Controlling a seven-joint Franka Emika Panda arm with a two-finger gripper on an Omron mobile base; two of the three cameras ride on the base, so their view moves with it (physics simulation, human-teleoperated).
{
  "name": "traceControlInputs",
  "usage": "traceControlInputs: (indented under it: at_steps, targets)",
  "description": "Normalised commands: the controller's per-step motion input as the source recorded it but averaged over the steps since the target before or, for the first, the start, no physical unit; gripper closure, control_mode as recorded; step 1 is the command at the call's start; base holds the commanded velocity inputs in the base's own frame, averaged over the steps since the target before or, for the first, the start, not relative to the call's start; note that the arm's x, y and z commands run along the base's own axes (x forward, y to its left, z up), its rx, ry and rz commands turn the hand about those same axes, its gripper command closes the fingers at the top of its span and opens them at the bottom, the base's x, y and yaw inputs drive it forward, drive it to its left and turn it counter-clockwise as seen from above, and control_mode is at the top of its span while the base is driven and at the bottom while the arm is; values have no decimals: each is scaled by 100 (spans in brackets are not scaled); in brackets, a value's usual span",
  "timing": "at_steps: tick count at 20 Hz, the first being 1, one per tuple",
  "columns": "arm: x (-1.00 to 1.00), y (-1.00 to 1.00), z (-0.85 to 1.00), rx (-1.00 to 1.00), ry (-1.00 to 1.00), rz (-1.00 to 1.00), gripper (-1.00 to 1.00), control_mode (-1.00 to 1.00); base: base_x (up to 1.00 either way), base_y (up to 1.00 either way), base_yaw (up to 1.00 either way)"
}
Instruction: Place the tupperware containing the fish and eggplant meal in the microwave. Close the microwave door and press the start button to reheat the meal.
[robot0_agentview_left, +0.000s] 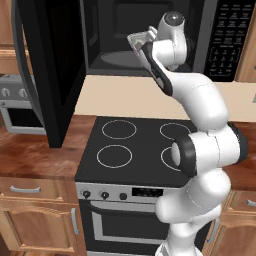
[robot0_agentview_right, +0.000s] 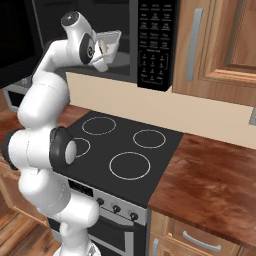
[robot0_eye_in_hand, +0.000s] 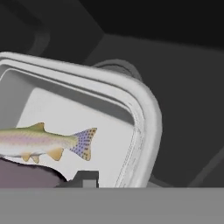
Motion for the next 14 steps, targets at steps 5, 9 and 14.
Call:
traceControlInputs:
  at_steps: [5, 9, 14]
  targets:
    - [32, 2, 0, -3, 0, -6, -100, -100, 0, 0, 0]
    - [17, 6, -5, -6, -1, -2, -100, -100, 0, 0, 0]
    - [-4, 1, -16, -10, -16, 0, -100, -100, 0, 0, 0]
